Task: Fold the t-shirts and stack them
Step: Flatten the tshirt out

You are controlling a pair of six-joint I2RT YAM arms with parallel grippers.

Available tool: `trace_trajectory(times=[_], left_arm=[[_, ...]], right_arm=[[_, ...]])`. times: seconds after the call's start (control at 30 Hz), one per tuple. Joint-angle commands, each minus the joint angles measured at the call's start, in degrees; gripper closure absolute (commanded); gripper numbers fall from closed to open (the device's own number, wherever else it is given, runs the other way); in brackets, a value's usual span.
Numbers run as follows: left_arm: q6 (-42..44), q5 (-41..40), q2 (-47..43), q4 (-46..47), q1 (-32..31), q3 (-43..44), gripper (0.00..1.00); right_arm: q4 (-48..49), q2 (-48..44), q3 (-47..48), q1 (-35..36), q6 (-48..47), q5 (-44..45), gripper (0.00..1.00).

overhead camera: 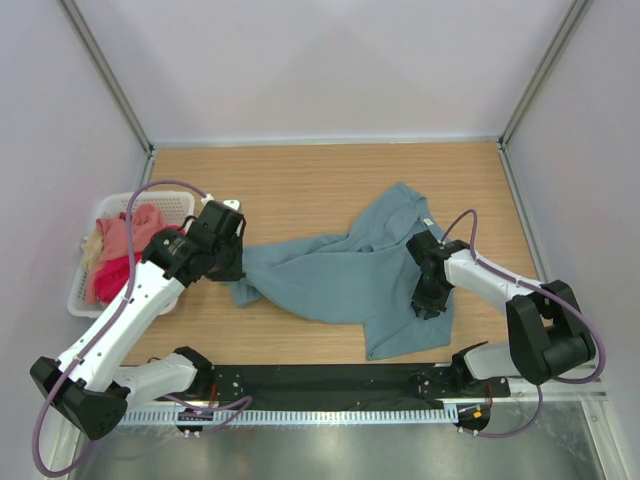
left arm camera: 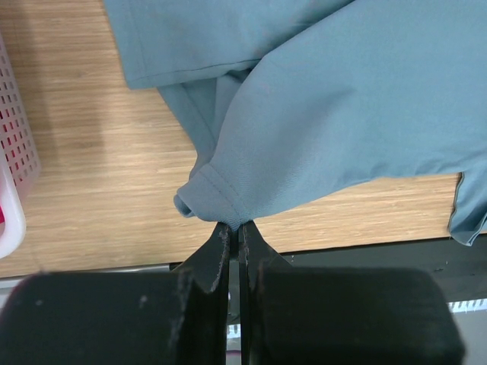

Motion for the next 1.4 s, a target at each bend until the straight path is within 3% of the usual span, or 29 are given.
trace_trajectory(times=[0.0,0.23,0.47,0.7,0.73,0.83,1.07,1.2,1.37], left_arm=[[0.99,0.57,-0.67,1.51,0.41,0.11,1.00],[1.17,0.31,-0.67,1.50,0.32,0.28,1.00],[1.25,0.84,-0.58,1.77,0.32,0.02,1.00],[1.17,0.92,-1.11,1.86,0.33,-0.33,1.00],[1.17,1.01,-1.20,1.77,0.32,-0.42,1.00],[1.08,1.54,-1.02,2.12,0.41,-0.51,1.00],[0.90,1.72,-1.02,2.12,0.41,-0.33,1.00],[1.17,1.01,-1.29,1.86,0.41,-0.33,1.00],[1.34,0.92,-1.11,1.95,0.32,-0.16,1.00]], right_arm=[[1.64,0.93,-0.04,-0.16,-0.05,-0.28,0.73],[1.02,0.93,0.75,-0.16,-0.22,0.34,0.82],[-0.29,-0.65,1.10,-0.16,-0.05,1.04,0.99],[-3.28,-5.30,2.25,-0.16,0.92,1.04,0.95],[-3.11,-5.22,2.16,-0.25,0.75,0.78,0.72],[-1.97,-4.08,1.89,-0.25,0.04,0.60,0.56],[0.32,-0.21,2.07,-0.25,-0.31,0.69,0.55],[1.63,0.66,0.32,-0.16,-0.31,1.57,0.60],[1.64,0.50,0.05,-0.25,-0.48,1.74,0.75]])
